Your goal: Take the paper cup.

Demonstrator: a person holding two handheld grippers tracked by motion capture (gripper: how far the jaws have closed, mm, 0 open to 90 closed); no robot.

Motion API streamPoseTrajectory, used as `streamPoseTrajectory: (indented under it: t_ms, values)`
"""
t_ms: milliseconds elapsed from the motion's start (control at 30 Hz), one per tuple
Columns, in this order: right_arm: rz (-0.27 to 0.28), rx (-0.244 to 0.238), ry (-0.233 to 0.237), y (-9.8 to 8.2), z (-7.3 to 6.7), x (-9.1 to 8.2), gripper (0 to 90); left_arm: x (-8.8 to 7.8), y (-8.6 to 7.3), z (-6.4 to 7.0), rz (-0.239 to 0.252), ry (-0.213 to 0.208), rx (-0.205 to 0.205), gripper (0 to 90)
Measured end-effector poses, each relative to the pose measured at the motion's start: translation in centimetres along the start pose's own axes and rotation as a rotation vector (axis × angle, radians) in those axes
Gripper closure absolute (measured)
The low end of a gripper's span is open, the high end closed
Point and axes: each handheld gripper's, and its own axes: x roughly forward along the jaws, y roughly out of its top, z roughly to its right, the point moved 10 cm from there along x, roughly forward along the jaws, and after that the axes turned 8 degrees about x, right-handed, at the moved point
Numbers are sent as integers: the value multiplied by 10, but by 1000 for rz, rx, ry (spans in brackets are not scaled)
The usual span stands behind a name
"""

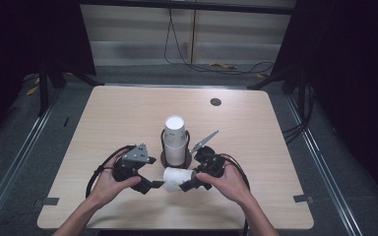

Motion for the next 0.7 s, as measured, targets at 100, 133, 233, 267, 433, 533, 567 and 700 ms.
streamPoseTrajectory:
  t_ms: [100,133,233,267,433,533,567,700]
  values:
    - [21,-6,-7,-1,2,2,361,-2,-1,-2,4,6,7,163]
    - [33,-5,-4,-1,2,1,361,-4,-1,-2,10,8,1,163]
    - [65,-16,-4,2,1,-2,362,-7,-1,-5,19,13,1,163]
    - [77,-25,-15,3,1,-3,362,-9,0,-6,35,20,-10,163]
    - [126,-40,-9,6,1,-8,362,-14,1,-8,73,20,-33,162]
    - [157,-46,-6,8,1,-11,363,-14,2,-7,99,15,-58,162]
    - [162,-48,-8,8,1,-11,363,-14,2,-6,97,7,-62,162]
    - [178,-48,-2,7,1,-9,363,-9,-2,0,78,-35,-72,162]
